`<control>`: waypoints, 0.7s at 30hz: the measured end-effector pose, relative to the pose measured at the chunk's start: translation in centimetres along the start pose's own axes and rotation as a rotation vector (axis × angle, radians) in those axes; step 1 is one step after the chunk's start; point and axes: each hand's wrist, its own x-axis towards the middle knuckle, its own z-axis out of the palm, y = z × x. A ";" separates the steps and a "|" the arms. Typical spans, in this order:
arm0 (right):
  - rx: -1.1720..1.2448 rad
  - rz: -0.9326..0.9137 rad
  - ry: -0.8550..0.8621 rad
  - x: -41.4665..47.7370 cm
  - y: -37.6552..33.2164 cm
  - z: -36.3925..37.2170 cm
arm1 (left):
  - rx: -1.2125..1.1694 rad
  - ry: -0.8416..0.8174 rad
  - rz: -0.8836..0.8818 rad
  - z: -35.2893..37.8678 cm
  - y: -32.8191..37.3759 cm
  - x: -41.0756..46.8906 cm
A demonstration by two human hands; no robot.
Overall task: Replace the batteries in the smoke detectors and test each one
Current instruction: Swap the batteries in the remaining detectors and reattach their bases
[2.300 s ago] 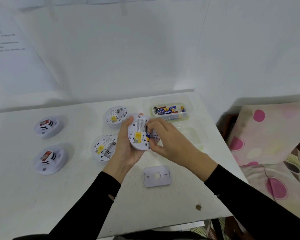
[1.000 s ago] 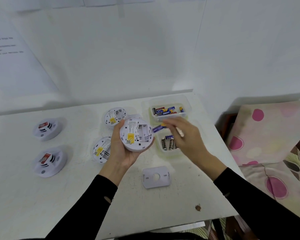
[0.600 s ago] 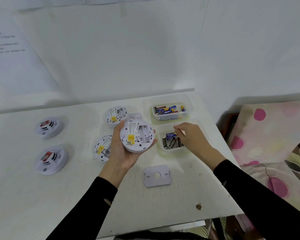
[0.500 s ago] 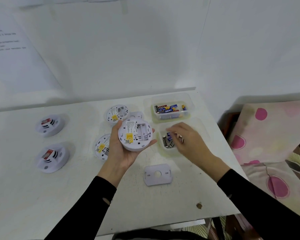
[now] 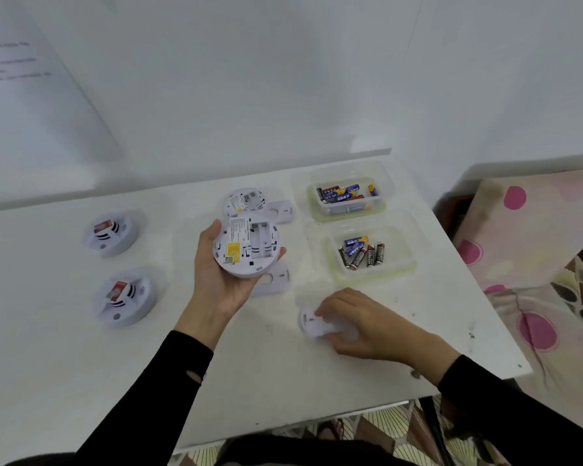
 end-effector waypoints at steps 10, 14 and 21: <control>-0.054 0.174 0.005 2.0 -0.8 1.1 | 0.007 0.036 0.057 -3.7 8.6 -0.8; -0.072 0.278 0.009 2.7 -1.7 1.2 | 0.023 0.023 0.003 -4.9 9.9 0.2; 0.070 0.149 0.210 10.1 -6.1 -0.1 | 0.147 0.116 -0.003 -6.0 12.6 1.0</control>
